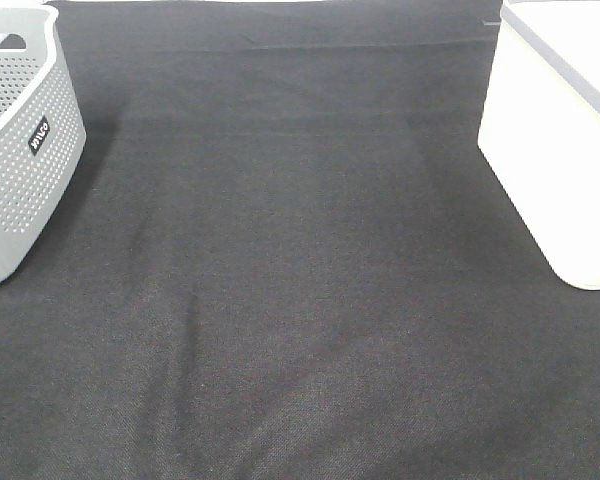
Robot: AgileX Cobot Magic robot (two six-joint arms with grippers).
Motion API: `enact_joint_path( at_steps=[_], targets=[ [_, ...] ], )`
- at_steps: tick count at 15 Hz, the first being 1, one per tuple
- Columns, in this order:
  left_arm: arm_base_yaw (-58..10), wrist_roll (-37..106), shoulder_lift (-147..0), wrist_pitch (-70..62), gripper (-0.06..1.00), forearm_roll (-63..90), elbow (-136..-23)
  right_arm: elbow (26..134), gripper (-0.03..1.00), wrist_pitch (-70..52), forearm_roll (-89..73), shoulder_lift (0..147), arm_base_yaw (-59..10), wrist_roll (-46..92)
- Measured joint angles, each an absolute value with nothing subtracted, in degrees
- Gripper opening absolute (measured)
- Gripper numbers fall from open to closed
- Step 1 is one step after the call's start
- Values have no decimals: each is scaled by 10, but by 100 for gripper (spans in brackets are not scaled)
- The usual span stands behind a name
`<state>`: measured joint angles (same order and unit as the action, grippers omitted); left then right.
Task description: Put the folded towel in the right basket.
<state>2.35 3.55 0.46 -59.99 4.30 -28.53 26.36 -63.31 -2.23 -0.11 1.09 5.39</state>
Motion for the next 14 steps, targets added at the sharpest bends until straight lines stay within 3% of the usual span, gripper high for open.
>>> enact_joint_path(
  at_steps=[14],
  targets=[
    [23,36,5,-600,98,43,-285,262,95,-633,-24,-2,11,52]
  ],
)
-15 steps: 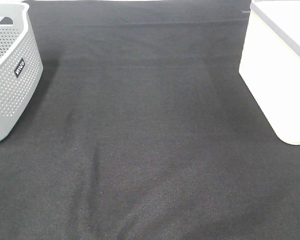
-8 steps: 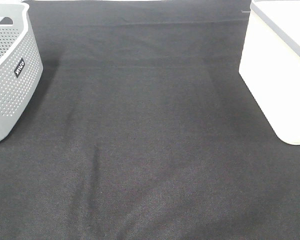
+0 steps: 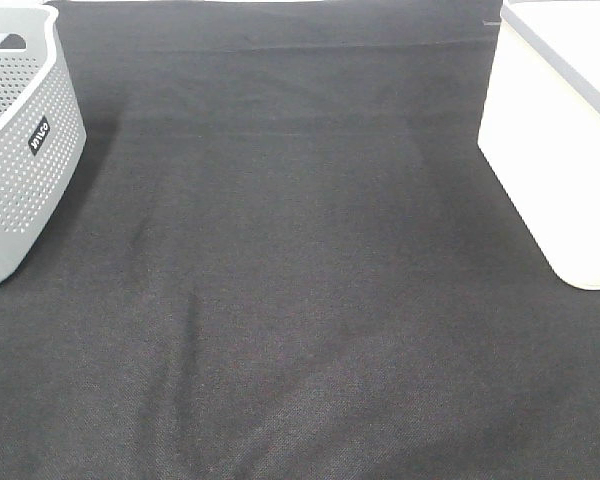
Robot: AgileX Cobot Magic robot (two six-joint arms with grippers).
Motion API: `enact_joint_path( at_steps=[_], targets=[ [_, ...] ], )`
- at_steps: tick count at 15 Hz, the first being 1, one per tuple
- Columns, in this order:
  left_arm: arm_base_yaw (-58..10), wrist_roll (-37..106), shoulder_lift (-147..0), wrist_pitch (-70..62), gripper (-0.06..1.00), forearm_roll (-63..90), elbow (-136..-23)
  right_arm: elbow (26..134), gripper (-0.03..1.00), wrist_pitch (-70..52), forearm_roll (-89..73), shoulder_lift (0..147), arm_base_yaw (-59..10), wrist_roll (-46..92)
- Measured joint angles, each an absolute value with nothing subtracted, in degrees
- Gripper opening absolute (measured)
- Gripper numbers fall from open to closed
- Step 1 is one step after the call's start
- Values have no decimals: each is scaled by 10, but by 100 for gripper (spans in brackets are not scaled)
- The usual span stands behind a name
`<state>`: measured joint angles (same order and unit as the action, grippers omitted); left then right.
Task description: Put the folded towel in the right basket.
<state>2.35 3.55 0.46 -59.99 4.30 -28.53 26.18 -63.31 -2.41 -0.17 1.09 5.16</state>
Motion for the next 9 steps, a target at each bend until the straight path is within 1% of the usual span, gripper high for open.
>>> enact_joint_path(
  at_steps=[9],
  targets=[
    [23,36,5,-600,98,43,-285,262,95,-633,-24,-2,11,52]
  ],
)
